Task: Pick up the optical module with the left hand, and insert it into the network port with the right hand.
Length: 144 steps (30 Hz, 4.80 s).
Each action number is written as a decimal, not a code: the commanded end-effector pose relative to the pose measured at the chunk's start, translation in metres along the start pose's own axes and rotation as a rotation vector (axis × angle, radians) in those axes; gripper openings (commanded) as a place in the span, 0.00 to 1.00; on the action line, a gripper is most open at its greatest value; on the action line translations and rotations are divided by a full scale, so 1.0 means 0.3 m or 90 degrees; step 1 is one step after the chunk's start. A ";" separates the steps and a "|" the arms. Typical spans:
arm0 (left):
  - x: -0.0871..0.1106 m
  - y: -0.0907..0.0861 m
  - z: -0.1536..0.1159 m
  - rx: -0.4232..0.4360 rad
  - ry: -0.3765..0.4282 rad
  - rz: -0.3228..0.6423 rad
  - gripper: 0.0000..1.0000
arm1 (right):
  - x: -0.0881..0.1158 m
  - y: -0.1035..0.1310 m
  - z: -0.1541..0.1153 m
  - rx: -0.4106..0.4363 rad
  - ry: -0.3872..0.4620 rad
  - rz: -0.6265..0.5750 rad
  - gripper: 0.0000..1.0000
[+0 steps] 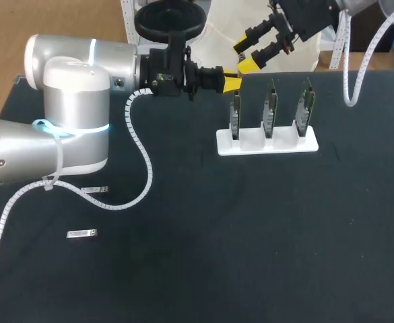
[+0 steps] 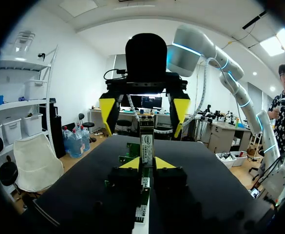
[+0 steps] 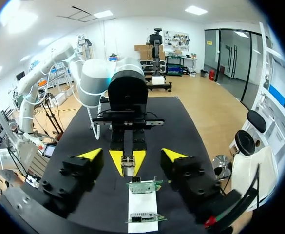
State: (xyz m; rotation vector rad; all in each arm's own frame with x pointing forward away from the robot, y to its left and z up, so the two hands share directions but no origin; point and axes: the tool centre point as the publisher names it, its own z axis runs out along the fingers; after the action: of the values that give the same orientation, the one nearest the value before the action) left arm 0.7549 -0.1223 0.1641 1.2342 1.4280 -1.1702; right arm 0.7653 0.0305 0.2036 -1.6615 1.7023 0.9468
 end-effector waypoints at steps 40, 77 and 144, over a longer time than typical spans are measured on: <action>0.009 -0.012 -0.058 -0.015 0.056 0.019 1.00 | 0.015 0.049 -0.006 -0.004 0.021 -0.013 0.00; 0.179 -0.025 -0.099 -0.027 0.270 0.000 1.00 | 0.018 0.054 -0.011 0.010 0.021 -0.017 0.00; 0.185 0.001 -0.088 -0.028 0.303 0.013 1.00 | 0.077 0.000 0.084 -0.007 0.048 -0.048 0.00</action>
State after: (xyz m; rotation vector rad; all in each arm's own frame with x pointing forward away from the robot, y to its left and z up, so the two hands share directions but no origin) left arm 0.7466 -0.0865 0.1133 1.5567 1.7630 -0.8553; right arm 0.7599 0.0353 0.1717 -1.7763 1.6703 0.8722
